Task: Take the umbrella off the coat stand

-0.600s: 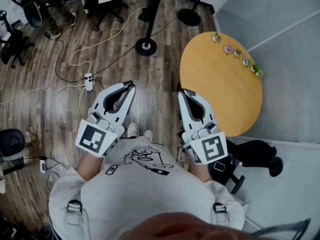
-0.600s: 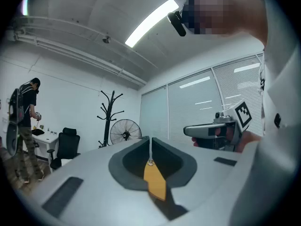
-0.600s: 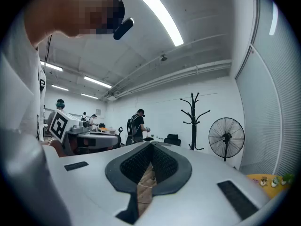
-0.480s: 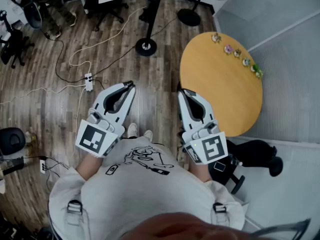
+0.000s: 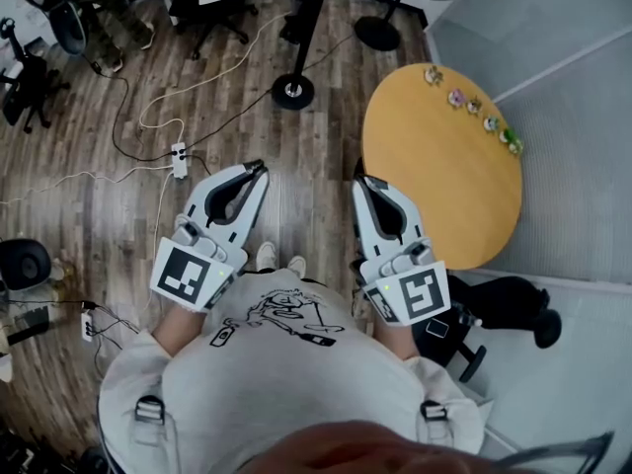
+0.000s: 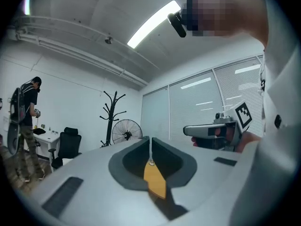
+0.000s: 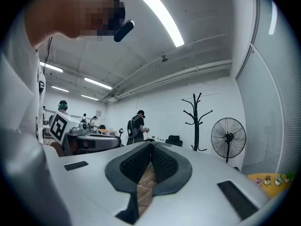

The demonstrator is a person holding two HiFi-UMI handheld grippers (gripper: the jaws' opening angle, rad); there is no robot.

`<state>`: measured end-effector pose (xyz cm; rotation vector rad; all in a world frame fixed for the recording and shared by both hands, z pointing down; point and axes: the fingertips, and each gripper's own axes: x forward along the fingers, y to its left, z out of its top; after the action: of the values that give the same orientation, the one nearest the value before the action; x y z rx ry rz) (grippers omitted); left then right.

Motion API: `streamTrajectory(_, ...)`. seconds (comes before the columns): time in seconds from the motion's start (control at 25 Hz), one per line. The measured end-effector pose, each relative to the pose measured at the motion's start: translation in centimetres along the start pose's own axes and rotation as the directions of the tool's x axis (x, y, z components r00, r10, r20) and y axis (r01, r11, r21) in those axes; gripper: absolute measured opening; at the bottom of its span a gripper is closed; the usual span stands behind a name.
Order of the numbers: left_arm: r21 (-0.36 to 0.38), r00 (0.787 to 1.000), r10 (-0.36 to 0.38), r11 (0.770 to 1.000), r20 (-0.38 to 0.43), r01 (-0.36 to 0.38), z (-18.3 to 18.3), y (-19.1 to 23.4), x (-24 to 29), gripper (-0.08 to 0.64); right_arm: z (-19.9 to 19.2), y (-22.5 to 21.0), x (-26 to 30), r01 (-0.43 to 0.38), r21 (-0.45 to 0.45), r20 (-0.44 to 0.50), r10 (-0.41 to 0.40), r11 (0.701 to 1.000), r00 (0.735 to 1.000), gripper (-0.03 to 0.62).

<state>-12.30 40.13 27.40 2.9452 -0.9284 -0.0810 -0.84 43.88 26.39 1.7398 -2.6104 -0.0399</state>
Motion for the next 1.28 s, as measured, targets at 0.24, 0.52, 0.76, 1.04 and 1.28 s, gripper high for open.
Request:
streamTrajectory(0.24, 0.011, 1.000, 0.007, 1.000, 0.003, -0.007, 0.4, 2.1, -1.1, 0.021, -0.1, 1.3, 1.9, -0.007, 0.012, -0.002, 0.007, 1.000, 1.000, 0.017)
streamTrajectory(0.52, 0.007, 1.000, 0.026, 1.000, -0.012, -0.026, 0.0, 5.0, -3.1, 0.021, -0.6, 3.7, 4.2, -0.019, 0.019, -0.004, 0.019, 1.000, 1.000, 0.017)
streamTrajectory(0.76, -0.001, 0.999, 0.028, 1.000, -0.021, -0.028, -0.1, 6.4, -3.7, 0.021, -0.9, 4.6, 5.5, -0.019, 0.028, -0.018, 0.020, 0.999, 1.000, 0.016)
streamTrajectory(1.04, -0.015, 0.999, 0.028, 0.999, -0.018, -0.029, -0.7, 7.3, -3.5, 0.021, -1.5, 4.2, 6.6, -0.020, 0.029, -0.026, 0.021, 0.999, 0.999, 0.016)
streamTrajectory(1.28, -0.009, 0.999, 0.039, 0.999, -0.024, -0.039, -0.9, 8.0, -2.8, 0.021, -1.6, 3.8, 7.2, -0.021, 0.026, -0.021, 0.021, 0.999, 1.000, 0.016)
